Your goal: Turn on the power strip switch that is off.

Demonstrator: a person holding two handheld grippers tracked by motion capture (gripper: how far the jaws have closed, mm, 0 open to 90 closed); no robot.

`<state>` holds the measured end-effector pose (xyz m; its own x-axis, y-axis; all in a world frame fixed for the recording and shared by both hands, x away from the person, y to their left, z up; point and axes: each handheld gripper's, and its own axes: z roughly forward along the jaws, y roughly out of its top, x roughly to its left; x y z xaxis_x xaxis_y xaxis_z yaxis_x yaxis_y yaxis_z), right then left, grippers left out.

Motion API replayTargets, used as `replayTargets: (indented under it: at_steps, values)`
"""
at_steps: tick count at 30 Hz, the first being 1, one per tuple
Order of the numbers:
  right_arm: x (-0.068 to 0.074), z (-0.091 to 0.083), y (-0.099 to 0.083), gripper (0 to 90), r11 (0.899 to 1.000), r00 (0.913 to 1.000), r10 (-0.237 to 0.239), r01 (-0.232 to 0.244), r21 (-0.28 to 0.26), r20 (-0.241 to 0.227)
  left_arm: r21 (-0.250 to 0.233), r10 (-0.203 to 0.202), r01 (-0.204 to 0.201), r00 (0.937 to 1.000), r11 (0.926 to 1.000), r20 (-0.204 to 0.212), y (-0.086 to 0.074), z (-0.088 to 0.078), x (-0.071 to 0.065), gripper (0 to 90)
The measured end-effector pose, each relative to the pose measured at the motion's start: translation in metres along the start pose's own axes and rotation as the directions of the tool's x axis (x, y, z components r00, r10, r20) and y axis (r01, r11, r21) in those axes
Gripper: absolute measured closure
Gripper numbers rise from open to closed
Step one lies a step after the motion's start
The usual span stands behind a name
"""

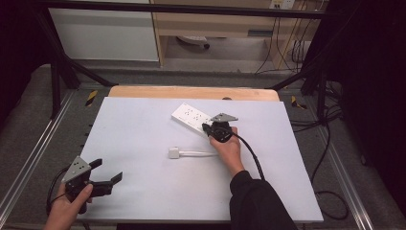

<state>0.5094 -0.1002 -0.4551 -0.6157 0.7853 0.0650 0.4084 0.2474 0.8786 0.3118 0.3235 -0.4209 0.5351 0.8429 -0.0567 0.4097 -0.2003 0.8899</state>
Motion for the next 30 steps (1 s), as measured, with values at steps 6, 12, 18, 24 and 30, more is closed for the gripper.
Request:
replayTargets:
  at_steps: [6,12,18,24,30]
  values:
    - [-0.0005,-0.0002,0.0009,90.0,1.000,1.0000,0.008,-0.008,0.006,0.000,0.000,0.000,0.000,1.0000,1.0000,-0.001,0.0000,0.0001,0.0002,5.5]
    - [0.0014,0.0015,0.0014,90.0,1.000,0.9997,0.019,-0.019,0.003,-0.016,0.000,-0.005,0.005,1.0000,1.0000,0.000,-0.0002,-0.0001,0.0009,5.5]
    - [0.0017,0.0019,0.0027,90.0,1.000,0.9995,0.029,-0.028,0.010,-0.012,-0.001,-0.003,0.003,1.0000,1.0000,-0.001,-0.0002,-0.0002,0.0009,5.5]
    - [0.0012,0.0008,0.0037,90.0,0.999,0.9993,0.037,-0.037,0.000,-0.011,-0.001,-0.004,0.004,1.0000,1.0000,-0.001,-0.0002,-0.0004,0.0012,5.5]
    - [-0.0005,-0.0016,0.0061,90.0,0.998,0.9975,0.068,-0.068,-0.018,-0.021,-0.001,-0.003,0.003,1.0000,1.0000,-0.001,-0.0003,-0.0002,0.0009,5.5]
